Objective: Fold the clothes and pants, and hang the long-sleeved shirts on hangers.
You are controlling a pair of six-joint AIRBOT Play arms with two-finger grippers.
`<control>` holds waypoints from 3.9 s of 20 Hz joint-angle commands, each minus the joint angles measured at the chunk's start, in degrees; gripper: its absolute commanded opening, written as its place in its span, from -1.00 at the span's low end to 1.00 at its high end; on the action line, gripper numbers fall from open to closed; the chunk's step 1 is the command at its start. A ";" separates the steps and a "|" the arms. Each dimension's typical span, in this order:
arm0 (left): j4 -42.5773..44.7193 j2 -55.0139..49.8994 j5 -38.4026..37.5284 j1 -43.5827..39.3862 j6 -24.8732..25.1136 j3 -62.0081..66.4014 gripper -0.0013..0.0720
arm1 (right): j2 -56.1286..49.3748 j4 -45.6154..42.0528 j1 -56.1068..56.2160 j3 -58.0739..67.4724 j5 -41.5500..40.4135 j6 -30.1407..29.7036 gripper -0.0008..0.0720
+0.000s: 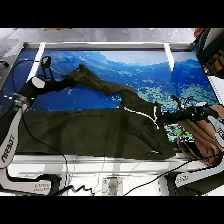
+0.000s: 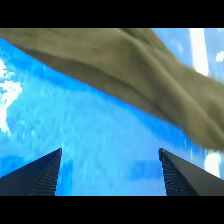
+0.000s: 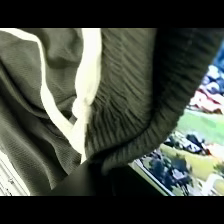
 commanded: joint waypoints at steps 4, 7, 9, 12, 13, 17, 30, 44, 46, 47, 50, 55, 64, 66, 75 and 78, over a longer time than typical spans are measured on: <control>-0.35 -10.47 -1.44 -1.73 -9.11 8.35 0.96 | 0.15 0.02 0.39 0.02 1.05 -0.61 -0.89; -0.35 -13.42 0.15 -5.29 -9.77 10.71 0.96 | 0.15 0.00 0.39 0.02 1.07 -0.61 -0.89; -0.35 -14.32 2.14 -7.34 -11.41 10.82 0.96 | 0.15 -0.02 0.39 0.02 1.07 -0.61 -0.89; -0.35 -15.28 5.68 -9.55 -14.78 10.82 0.96 | 0.13 -0.15 0.39 0.02 1.05 -0.61 -0.89; -0.37 -15.37 7.21 -10.14 -15.91 10.84 0.96 | 0.15 -0.17 0.39 0.02 0.96 -0.61 -0.89; -0.35 -16.87 8.59 -12.37 -20.11 11.54 0.96 | 0.15 -0.17 0.39 0.02 0.42 -0.61 -0.89; -0.28 -22.49 15.85 -17.42 -24.74 12.52 -0.46 | 0.13 -0.35 0.39 0.02 0.72 -0.57 -0.89; 53.44 -1.70 -1.66 -16.24 -24.33 12.52 -0.91 | 4.50 0.00 -3.78 0.02 -1.88 -0.11 -0.89; 56.13 2.67 -1.84 -15.26 -24.30 12.52 -0.91 | 6.99 1.01 -6.54 0.02 -3.43 -0.04 -0.90; 56.68 4.46 -1.88 -14.95 -24.28 12.52 -0.91 | 8.00 1.20 -7.82 0.02 -4.00 -0.04 -0.90; 56.76 8.52 -2.10 -14.32 -20.76 12.52 -0.91 | 9.75 0.44 -11.21 0.00 -4.04 -0.09 -0.90; 56.72 10.73 -11.23 -13.62 -13.00 12.52 -0.91 | 9.84 0.24 -13.99 0.00 -3.76 -0.07 -0.89; 42.25 3.78 -51.82 -13.55 6.14 12.22 -0.91 | 9.84 -1.42 -13.94 0.00 -3.63 -0.09 -0.89; 41.31 1.90 -47.12 -13.40 5.84 12.22 -0.56 | 9.84 -1.46 -13.94 0.00 -3.63 -0.11 -0.89; 42.21 11.23 -35.04 -0.17 3.78 11.85 0.32 | 9.84 -2.51 -13.94 0.00 -4.61 -0.24 -0.89; 26.93 15.93 -35.01 13.49 3.78 6.69 0.32 | 9.84 -2.51 -13.94 0.00 -4.68 -0.24 -0.89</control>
